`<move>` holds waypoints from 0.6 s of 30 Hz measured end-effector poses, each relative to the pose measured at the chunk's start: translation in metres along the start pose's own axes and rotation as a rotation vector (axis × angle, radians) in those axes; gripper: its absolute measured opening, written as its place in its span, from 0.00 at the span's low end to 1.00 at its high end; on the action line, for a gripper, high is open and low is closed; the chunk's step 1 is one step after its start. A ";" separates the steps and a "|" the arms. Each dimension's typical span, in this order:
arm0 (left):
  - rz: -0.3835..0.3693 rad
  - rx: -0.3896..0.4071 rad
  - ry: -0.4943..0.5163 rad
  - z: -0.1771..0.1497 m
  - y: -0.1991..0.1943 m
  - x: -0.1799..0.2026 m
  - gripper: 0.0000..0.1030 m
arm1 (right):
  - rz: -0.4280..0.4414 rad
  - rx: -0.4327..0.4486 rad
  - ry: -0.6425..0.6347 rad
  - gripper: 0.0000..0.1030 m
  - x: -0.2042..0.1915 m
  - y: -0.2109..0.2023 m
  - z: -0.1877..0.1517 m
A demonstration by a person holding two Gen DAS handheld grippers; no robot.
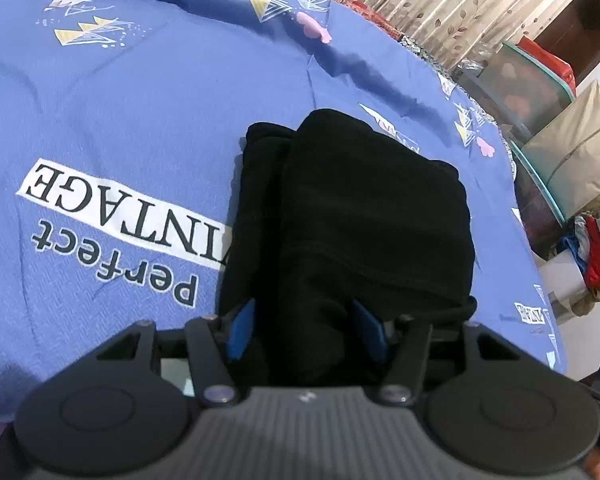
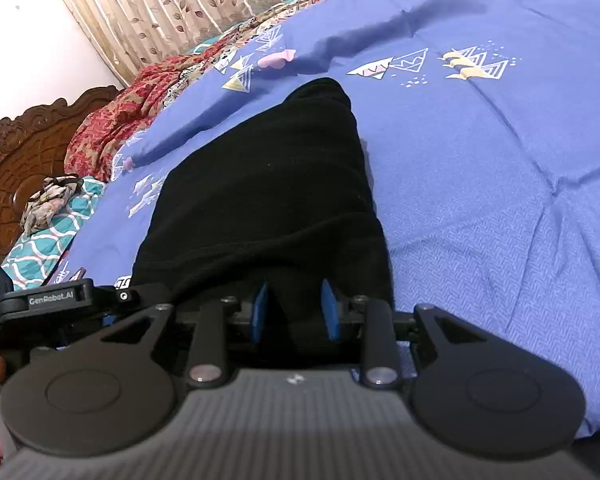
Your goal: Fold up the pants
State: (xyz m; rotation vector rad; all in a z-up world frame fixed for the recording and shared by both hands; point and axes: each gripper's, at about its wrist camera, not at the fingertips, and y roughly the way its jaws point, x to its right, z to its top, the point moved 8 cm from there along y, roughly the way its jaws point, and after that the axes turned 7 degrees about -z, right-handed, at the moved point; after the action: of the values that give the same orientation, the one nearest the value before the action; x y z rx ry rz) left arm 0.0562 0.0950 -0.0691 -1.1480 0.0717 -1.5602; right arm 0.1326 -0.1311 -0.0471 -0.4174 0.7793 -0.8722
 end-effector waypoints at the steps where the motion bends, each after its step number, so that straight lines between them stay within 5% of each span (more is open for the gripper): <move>1: -0.002 0.001 -0.001 0.000 0.000 0.000 0.52 | -0.002 0.000 -0.001 0.32 0.000 0.000 0.000; 18: -0.037 0.007 -0.017 -0.001 -0.002 -0.004 0.53 | -0.040 0.005 -0.010 0.33 -0.005 0.003 0.000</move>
State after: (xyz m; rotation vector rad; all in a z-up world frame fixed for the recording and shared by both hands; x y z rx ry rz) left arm 0.0532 0.0978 -0.0707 -1.1630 0.0343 -1.5821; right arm 0.1316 -0.1255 -0.0468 -0.4337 0.7620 -0.9087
